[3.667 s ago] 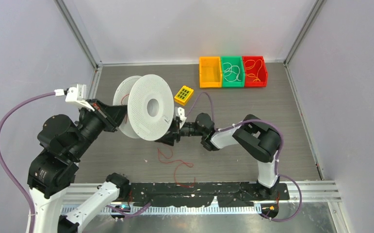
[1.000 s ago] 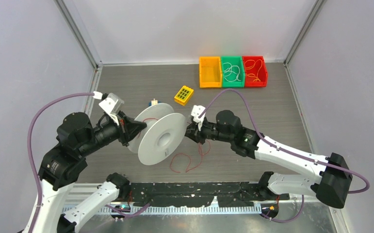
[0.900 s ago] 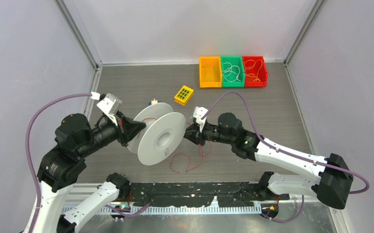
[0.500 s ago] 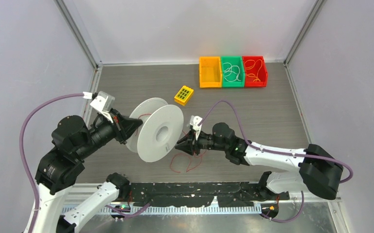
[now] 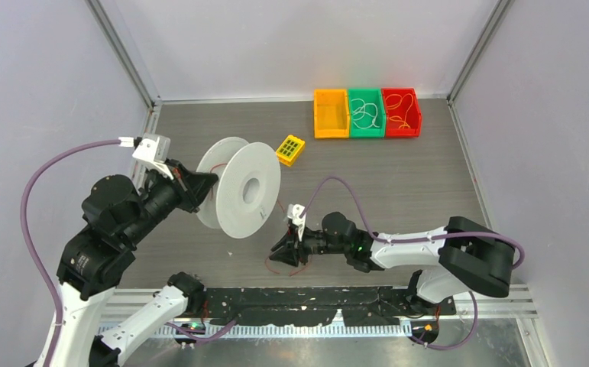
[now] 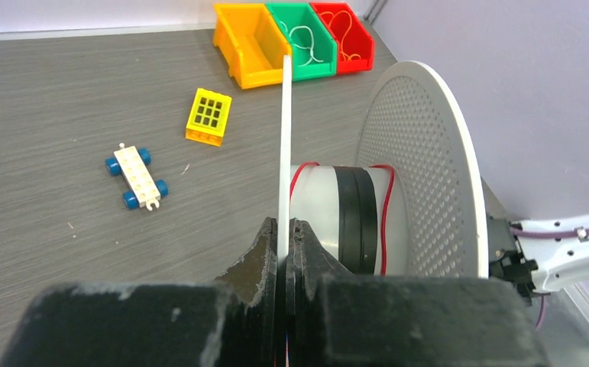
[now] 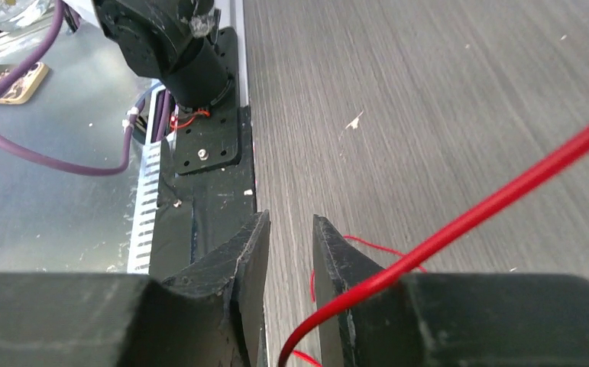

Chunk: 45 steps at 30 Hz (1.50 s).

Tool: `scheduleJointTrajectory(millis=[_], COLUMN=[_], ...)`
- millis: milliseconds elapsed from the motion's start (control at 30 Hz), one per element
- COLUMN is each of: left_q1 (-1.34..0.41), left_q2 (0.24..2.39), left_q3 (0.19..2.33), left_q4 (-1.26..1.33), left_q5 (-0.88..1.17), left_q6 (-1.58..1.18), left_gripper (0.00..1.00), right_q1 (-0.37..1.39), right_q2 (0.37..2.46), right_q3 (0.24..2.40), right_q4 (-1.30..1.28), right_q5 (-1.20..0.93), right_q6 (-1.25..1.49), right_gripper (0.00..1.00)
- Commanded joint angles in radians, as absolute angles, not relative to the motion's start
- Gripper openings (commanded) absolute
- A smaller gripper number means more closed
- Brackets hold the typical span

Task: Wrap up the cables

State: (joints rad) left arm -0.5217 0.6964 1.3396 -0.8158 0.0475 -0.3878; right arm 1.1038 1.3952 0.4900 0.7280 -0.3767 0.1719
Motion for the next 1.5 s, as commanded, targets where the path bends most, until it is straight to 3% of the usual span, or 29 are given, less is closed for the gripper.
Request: scheduleJointTrajectory(millis=[0, 333, 433, 567, 800, 967, 1133, 1467], left_q1=[-0.52, -0.519, -0.52, -0.52, -0.52, -0.549, -0.614, -0.619], left_q2=[0.687, 0.693, 0.71, 0.742, 0.878, 0.954, 0.944, 0.784], left_q3=[1.372, 1.344, 1.335, 1.303, 1.277, 1.244, 1.168, 1.04], left_q4=[-0.673, -0.602, -0.581, -0.542, -0.498, -0.501, -0.482, -0.587], left_q5=[-0.057, -0.274, -0.355, -0.464, -0.59, -0.585, -0.568, -0.145], left_q6=[-0.444, -0.527, -0.54, -0.539, -0.371, -0.238, -0.068, 0.139], left_gripper=[0.0, 0.0, 0.0, 0.0, 0.0, 0.0, 0.0, 0.0], right_q1=[1.116, 1.15, 1.171, 1.239, 1.419, 1.412, 1.334, 1.059], right_q2=[1.44, 1.541, 1.53, 1.483, 1.386, 1.321, 1.315, 1.391], right_q3=[0.483, 0.469, 0.464, 0.503, 0.8, 1.029, 1.241, 1.489], right_q4=[0.841, 0.896, 0.873, 0.729, 0.223, 0.038, -0.137, -0.308], right_q5=[-0.352, -0.325, -0.284, -0.201, -0.009, 0.092, 0.035, -0.224], right_q6=[0.203, 0.249, 0.252, 0.224, 0.103, -0.001, -0.104, -0.164], right_gripper=[0.33, 0.29, 0.22, 0.11, 0.06, 0.05, 0.05, 0.06])
